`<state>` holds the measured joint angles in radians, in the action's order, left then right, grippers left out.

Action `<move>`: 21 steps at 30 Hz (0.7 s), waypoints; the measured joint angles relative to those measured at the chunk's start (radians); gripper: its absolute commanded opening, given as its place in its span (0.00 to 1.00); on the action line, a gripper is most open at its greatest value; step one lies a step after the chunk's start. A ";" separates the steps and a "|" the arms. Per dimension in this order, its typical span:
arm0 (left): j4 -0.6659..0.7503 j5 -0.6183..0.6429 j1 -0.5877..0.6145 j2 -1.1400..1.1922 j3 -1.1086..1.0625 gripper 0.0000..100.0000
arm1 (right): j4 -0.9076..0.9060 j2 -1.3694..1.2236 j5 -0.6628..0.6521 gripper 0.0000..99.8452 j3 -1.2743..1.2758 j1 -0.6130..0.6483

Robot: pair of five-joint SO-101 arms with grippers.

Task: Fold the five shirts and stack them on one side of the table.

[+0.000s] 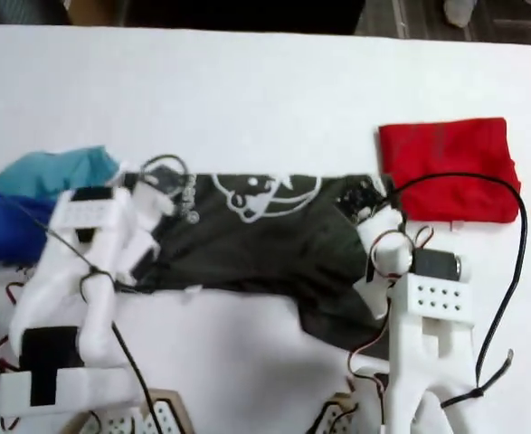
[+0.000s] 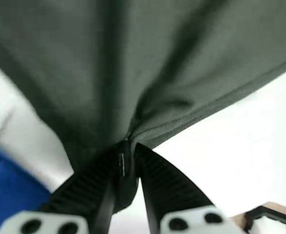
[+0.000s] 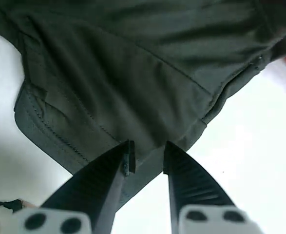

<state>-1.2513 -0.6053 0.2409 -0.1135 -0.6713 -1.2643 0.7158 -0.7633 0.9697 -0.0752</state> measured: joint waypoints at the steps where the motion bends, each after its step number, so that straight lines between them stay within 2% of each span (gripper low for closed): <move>1: 0.000 -0.011 0.015 0.000 0.006 0.03 | 0.000 0.000 0.000 0.11 0.000 0.000; 5: 0.000 -0.055 0.028 0.000 0.006 0.10 | 0.000 0.000 0.003 0.11 0.000 0.011; 10: -0.020 -0.080 0.014 0.000 0.011 0.23 | 0.000 0.000 0.002 0.13 0.000 0.127; 15: -0.130 -0.080 -0.034 0.000 0.120 0.24 | 0.014 0.000 0.006 0.21 0.000 0.126; 18: -0.229 -0.078 -0.032 0.000 0.265 0.24 | 0.078 0.000 0.025 0.20 -0.006 0.075; 21: -0.273 -0.020 -0.035 0.000 0.442 0.24 | 0.169 -0.012 0.117 0.19 -0.012 0.060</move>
<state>-1.5244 -0.6252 0.2056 -0.1135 -0.2294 -1.0955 0.7035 -0.6467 0.9574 -0.0153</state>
